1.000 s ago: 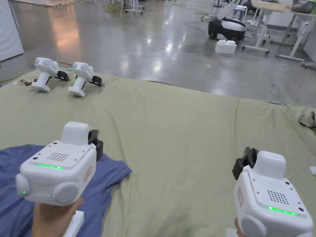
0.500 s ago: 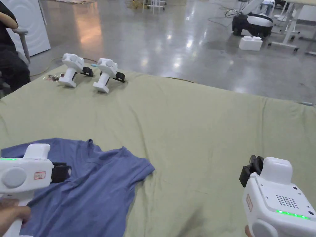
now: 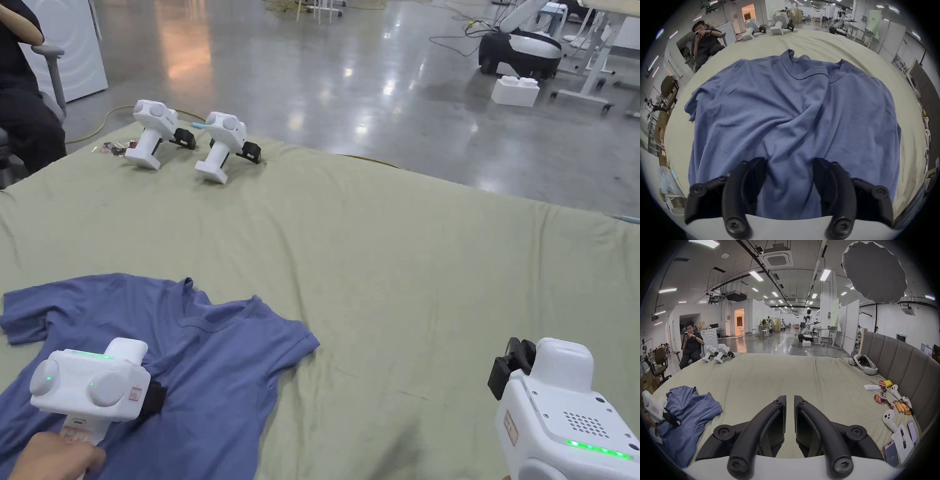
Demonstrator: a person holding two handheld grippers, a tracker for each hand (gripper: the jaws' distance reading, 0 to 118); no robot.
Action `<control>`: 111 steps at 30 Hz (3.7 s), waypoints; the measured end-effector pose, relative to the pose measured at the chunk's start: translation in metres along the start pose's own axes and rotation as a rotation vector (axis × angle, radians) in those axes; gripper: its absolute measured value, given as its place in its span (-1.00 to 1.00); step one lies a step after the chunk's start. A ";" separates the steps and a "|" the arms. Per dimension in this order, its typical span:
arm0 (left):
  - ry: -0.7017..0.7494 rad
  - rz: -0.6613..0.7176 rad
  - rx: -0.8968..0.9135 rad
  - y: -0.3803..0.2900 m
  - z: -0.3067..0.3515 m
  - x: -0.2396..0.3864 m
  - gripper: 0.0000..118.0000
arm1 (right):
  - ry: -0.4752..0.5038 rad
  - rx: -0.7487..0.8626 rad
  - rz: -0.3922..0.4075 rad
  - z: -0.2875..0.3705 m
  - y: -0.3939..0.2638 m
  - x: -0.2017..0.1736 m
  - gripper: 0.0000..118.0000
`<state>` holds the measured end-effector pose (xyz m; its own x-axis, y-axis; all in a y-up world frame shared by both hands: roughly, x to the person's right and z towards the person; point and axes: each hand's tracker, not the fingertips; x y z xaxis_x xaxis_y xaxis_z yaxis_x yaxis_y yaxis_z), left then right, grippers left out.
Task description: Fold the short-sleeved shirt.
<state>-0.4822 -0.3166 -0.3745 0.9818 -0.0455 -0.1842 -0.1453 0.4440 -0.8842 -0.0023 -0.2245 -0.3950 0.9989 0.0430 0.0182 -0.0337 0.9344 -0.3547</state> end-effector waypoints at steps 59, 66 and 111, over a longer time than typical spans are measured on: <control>-0.777 -0.564 0.448 -0.024 0.126 0.419 -0.86 | -0.224 0.076 -0.113 0.072 -0.006 0.162 -0.77; -0.807 -0.552 0.398 -0.041 0.132 0.418 0.17 | -0.218 0.030 -0.122 0.069 -0.016 0.163 -0.77; -0.326 0.031 0.114 0.156 -0.035 0.199 0.23 | -0.114 0.051 -0.021 -0.001 0.000 0.093 -0.77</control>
<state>-0.3136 -0.2881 -0.5640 0.9672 0.2497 -0.0474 -0.1794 0.5386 -0.8232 0.0909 -0.2208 -0.3944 0.9893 0.0608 0.1323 -0.0178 0.9522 -0.3049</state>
